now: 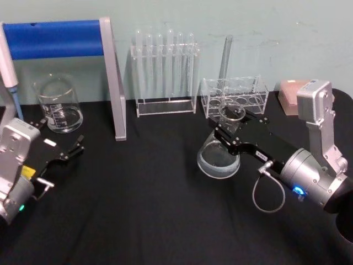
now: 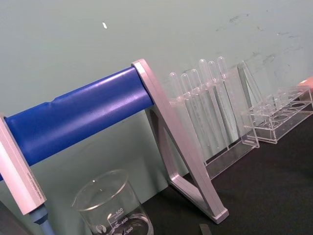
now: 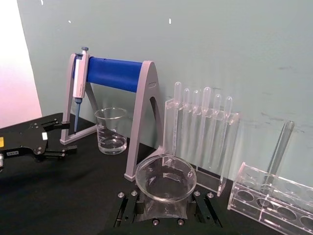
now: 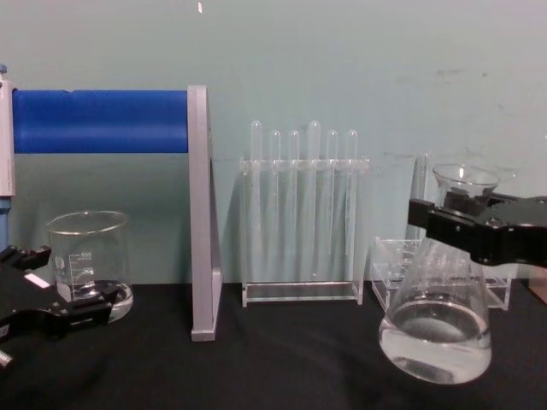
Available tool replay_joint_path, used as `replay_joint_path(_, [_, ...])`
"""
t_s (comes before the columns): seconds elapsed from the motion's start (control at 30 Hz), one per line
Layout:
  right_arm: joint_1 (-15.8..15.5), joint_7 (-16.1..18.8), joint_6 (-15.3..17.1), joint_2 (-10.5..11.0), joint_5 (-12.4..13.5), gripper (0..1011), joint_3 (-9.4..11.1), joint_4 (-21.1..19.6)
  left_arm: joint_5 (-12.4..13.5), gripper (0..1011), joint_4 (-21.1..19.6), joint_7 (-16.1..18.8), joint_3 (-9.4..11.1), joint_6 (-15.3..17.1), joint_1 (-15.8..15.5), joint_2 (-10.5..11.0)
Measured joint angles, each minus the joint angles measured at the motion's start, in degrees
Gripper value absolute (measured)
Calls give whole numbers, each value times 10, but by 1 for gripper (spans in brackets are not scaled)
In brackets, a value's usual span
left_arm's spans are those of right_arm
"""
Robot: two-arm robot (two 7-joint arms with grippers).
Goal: Grasp the erlenmeyer flask with one hand, shake it three times, then place it back.
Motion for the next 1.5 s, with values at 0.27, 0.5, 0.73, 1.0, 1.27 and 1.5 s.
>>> replay_joint_path(0.27, [0,-2,1,1,0,448,-4,1,0,1001,0,0,0,0,0,0])
replay_joint_path(0.5, [0,-2,1,2,1,448,-6,3,0,1001,0,0,0,0,0,0])
replay_joint_path(0.73, [0,-2,0,2,2,448,-7,3,0,1001,0,0,0,0,0,0])
replay_joint_path(1.0, [-1,-2,0,2,1,448,-9,2,0,1001,0,0,0,0,0,0])
replay_joint_path(1.27, [-2,-1,1,1,-3,449,-19,-2,0,1000,0,0,0,0,0,0])
replay_joint_path(1.5, [-8,13,1,0,-6,448,-39,-20,0,1001,0,0,0,0,0,0])
